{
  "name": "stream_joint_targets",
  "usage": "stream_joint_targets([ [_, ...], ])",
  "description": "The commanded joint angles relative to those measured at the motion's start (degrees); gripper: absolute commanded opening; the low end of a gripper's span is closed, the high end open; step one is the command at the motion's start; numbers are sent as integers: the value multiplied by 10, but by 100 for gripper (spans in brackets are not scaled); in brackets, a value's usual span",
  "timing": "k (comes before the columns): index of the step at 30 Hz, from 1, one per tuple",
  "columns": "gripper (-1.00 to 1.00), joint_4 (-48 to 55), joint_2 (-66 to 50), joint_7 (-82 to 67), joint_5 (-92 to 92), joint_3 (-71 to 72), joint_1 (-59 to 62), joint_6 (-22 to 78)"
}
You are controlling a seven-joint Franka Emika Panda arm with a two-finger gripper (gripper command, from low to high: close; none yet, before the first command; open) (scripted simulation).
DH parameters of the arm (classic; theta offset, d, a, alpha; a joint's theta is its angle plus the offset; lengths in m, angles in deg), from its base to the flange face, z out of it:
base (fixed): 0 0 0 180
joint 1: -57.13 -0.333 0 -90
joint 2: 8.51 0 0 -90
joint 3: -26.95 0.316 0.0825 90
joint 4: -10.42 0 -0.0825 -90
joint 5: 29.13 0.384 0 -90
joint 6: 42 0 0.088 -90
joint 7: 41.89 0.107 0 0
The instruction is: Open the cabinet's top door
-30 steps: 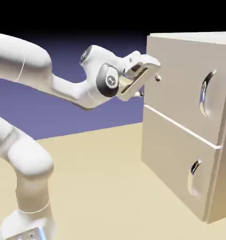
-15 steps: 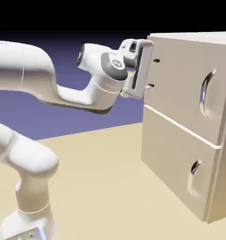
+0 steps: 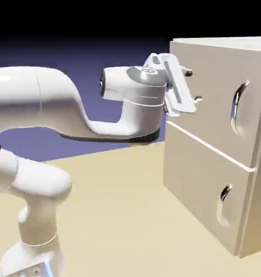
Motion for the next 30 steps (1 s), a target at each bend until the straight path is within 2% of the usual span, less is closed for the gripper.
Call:
stream_joint_targets([
  [1,100,5,4,-10,-25,-10,-9,0],
  [14,100,71,53,-134,-349,-142,-121,6],
  [16,100,72,54,-136,-354,-144,-122,7],
  [21,100,148,30,-135,-359,-200,-224,19],
  [22,-100,148,30,-135,-359,-200,-224,19],
  [30,-100,46,-21,-48,-359,-104,-79,72],
])
